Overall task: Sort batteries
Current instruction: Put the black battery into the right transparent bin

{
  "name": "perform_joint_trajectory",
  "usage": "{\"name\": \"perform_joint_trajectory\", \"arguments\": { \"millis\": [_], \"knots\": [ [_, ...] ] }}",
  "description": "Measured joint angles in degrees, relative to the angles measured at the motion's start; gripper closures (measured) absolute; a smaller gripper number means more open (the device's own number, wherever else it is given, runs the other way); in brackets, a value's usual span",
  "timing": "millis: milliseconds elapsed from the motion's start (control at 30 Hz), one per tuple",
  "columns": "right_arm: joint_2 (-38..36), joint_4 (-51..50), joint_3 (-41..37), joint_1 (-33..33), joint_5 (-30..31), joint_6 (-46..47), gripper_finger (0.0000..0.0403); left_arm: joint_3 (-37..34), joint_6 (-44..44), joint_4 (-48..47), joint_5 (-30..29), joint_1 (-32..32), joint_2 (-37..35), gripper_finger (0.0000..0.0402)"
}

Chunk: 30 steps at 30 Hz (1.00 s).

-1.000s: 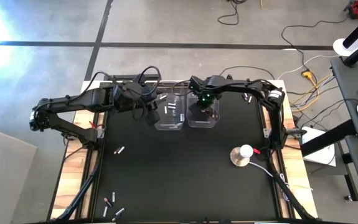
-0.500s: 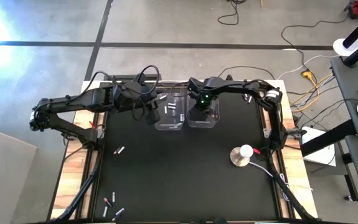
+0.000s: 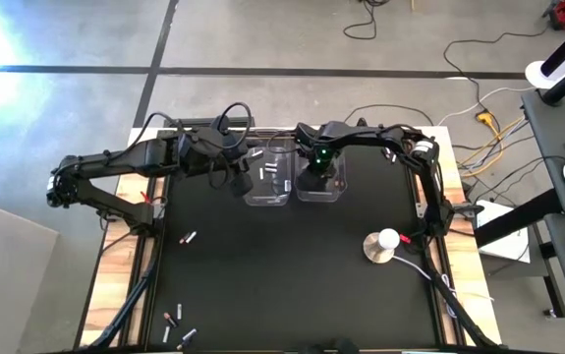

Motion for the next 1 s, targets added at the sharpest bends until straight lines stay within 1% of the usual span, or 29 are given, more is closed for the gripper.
{"name": "perform_joint_trajectory", "arguments": {
  "millis": [100, 167, 267, 400, 500, 667, 733, 867, 933, 1000],
  "knots": [
    [0.1, 0.1, -0.1, 0.0, 0.0, 0.0, 0.0383, 0.0, 0.0, 0.0, 0.0, 0.0, 0.0, 0.0283],
    [-0.2, 0.3, -0.1, 0.0, 0.1, 0.0, 0.0375, 0.0, 0.3, 0.0, 0.0, 0.1, 0.0, 0.0283],
    [-0.7, 0.3, -0.2, -0.1, 0.5, 0.4, 0.0352, 0.0, 2.3, 0.9, 0.0, 0.6, -0.2, 0.0283],
    [-2.5, -0.2, -0.2, -0.2, 0.5, 1.7, 0.0311, 0.0, 3.5, 1.5, -0.1, 0.8, -0.4, 0.0283],
    [-5.3, -2.7, 1.3, -0.5, 0.7, 2.6, 0.0281, 0.0, 3.5, 1.6, -0.1, 1.1, -0.4, 0.0283],
    [-13.3, -6.5, 4.1, -2.2, 0.9, 2.6, 0.0242, 0.0, 3.3, 1.8, -0.1, 1.2, -0.4, 0.0283],
    [-16.8, -6.6, 4.1, -3.5, 2.1, 3.0, 0.0229, 0.0, 2.7, 1.8, -0.1, 1.2, -0.4, 0.0283],
    [-23.3, -6.4, 3.3, -8.1, 8.0, 3.9, 0.0208, 0.0, 0.3, 1.3, 0.1, 1.2, -0.3, 0.0283],
    [-24.8, -6.2, 2.4, -11.0, 9.5, 5.1, 0.0202, 0.0, -0.8, 0.4, 0.2, 1.2, -0.3, 0.0283],
    [-25.5, -6.3, 1.2, -14.0, 9.5, 7.0, 0.0197, 0.0, -1.5, 0.0, 0.5, 1.2, -0.3, 0.0283]
  ]
}}
